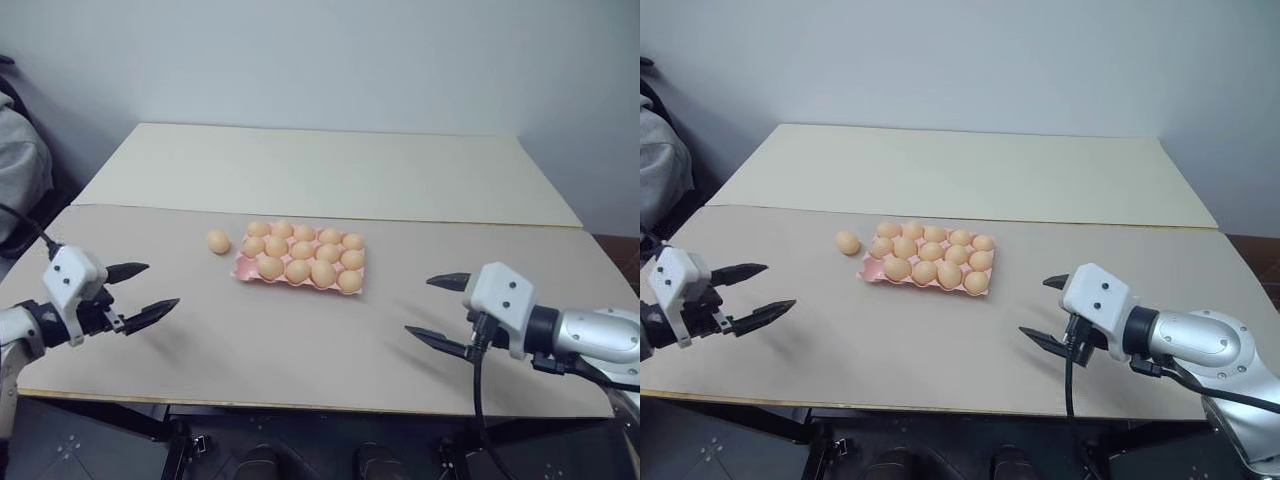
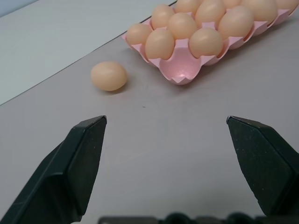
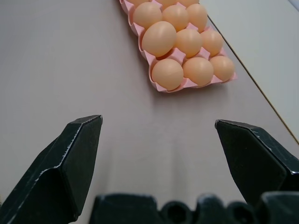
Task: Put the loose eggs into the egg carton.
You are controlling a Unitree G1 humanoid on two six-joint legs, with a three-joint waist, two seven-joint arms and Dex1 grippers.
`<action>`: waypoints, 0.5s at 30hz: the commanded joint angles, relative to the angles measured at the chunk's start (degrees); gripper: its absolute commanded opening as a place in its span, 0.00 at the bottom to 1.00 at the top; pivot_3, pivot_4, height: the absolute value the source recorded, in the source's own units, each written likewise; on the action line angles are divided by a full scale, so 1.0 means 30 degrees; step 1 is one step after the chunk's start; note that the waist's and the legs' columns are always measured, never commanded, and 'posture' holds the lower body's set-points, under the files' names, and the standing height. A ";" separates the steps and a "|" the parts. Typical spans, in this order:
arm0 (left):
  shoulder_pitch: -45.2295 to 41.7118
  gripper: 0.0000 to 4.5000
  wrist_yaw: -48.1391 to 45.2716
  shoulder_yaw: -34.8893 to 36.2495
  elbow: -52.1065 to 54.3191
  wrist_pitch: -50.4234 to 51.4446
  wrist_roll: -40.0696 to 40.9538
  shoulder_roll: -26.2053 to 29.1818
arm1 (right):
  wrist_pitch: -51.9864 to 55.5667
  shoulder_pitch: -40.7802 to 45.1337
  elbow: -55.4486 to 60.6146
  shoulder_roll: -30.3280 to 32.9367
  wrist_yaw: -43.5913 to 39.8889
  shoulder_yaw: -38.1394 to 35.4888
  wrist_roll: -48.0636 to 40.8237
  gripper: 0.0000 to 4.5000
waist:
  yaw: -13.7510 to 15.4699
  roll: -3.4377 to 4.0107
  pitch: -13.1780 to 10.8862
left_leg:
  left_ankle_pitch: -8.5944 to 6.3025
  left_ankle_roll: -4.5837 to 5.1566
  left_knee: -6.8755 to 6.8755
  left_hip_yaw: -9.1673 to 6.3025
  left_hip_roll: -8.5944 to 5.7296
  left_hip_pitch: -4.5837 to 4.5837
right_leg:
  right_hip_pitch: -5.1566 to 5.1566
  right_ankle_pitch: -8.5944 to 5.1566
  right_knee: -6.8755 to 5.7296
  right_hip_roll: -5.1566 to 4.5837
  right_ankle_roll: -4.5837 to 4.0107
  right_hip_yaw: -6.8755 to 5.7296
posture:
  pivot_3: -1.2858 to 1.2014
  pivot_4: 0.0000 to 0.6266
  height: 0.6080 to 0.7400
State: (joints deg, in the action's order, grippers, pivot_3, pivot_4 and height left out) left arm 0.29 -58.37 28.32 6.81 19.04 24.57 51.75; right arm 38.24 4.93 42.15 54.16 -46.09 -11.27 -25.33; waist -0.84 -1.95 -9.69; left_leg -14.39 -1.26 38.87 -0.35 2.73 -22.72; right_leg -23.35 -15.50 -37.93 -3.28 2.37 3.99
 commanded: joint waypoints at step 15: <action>-0.9115 1.00 0.4573 -0.3946 -0.9753 -0.4013 -0.3422 -0.3240 | -0.0576 0.0985 -0.0176 0.0156 -0.0225 0.0523 0.0228 1.00 | 0.0118 -0.0014 0.0002 | -0.0001 0.0002 0.0004 -0.0010 -0.0016 0.0019 | 0.0044 0.0003 0.0013 -0.0002 0.0000 -0.0016 | 0.52 0.24 1.00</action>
State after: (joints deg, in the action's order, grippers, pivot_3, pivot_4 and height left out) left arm -24.88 -45.12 17.23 -19.30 10.16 15.77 41.93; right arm 37.09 7.47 40.56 54.27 -47.20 -8.60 -24.75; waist -0.48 -1.99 -9.69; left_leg -14.40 -1.25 38.88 -0.38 2.68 -22.66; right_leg -23.20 -15.49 -37.89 -3.29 2.37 3.94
